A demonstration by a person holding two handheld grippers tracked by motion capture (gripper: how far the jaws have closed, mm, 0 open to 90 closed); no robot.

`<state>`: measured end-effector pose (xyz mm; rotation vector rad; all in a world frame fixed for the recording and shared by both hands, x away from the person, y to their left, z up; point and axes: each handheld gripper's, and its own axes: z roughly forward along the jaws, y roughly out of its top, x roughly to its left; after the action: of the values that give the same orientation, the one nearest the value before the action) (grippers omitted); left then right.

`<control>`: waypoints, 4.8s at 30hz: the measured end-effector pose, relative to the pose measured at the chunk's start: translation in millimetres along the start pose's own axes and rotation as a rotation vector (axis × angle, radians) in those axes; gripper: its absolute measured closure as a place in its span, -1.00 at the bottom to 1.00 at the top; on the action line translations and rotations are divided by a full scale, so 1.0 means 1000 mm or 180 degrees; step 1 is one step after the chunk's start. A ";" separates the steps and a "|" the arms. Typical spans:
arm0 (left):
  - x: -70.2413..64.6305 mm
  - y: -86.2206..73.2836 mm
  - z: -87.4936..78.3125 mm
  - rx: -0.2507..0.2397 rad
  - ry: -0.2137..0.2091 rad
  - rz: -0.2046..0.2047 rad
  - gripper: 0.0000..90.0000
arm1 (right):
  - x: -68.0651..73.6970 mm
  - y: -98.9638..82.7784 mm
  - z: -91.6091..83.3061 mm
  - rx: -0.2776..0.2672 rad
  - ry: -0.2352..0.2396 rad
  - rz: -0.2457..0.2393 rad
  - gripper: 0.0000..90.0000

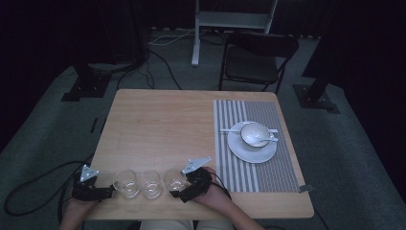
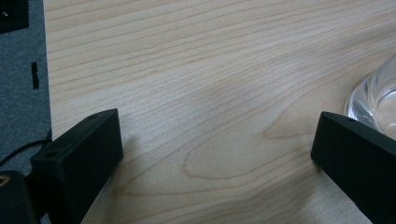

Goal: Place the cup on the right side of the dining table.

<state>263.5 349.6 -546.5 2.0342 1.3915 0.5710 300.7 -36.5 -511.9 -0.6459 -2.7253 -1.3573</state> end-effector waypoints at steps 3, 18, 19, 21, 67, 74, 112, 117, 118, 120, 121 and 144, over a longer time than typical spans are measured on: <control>0.000 0.000 0.000 0.0000 0.0000 0.0000 -0.95 | 0.001 0.002 0.003 0.0013 -0.0053 -0.0004 -0.73; 0.000 0.000 0.000 -0.0001 0.0000 -0.0001 -0.95 | 0.010 0.001 0.014 0.0125 -0.0366 -0.0205 -0.58; 0.000 0.000 0.000 0.0000 0.0000 0.0000 -0.94 | 0.009 0.001 0.014 0.0118 -0.0363 -0.0187 -0.58; 0.000 0.000 0.000 -0.0001 0.0000 0.0000 -0.95 | 0.009 0.001 0.013 0.0126 -0.0367 -0.0193 -0.56; 0.000 0.000 0.000 -0.0003 -0.0003 0.0008 -0.94 | -0.010 0.044 -0.042 -0.0117 -0.0714 -0.0252 -0.55; 0.000 0.000 0.000 -0.0006 -0.0005 0.0002 -0.95 | -0.022 0.062 -0.063 -0.0278 -0.0866 -0.0209 -0.55; 0.000 0.000 0.000 -0.0005 -0.0019 0.0020 -0.95 | -0.171 0.131 -0.165 -0.0661 -0.2025 0.0625 -0.55; 0.000 0.000 0.000 -0.0008 -0.0019 0.0017 -0.95 | -0.196 0.127 -0.168 -0.0589 -0.2148 0.0820 -0.55; 0.000 0.000 0.000 -0.0003 -0.0019 0.0022 -0.95 | -0.201 0.125 -0.168 -0.0575 -0.2160 0.0871 -0.55; 0.000 0.000 0.000 -0.0003 -0.0019 0.0023 -0.95 | -0.206 0.123 -0.168 -0.0557 -0.2172 0.0921 -0.55; 0.000 0.000 0.000 -0.0003 -0.0023 0.0024 -0.95 | -0.211 0.121 -0.167 -0.0541 -0.2208 0.0961 -0.55; 0.000 0.000 0.000 -0.0004 -0.0028 0.0028 -0.95 | -0.307 0.051 -0.138 0.0017 -0.2667 0.1979 -0.55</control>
<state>263.2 349.4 -546.6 2.0404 1.3774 0.5657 578.4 -223.1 -451.4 -2.2359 -2.5639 -1.0496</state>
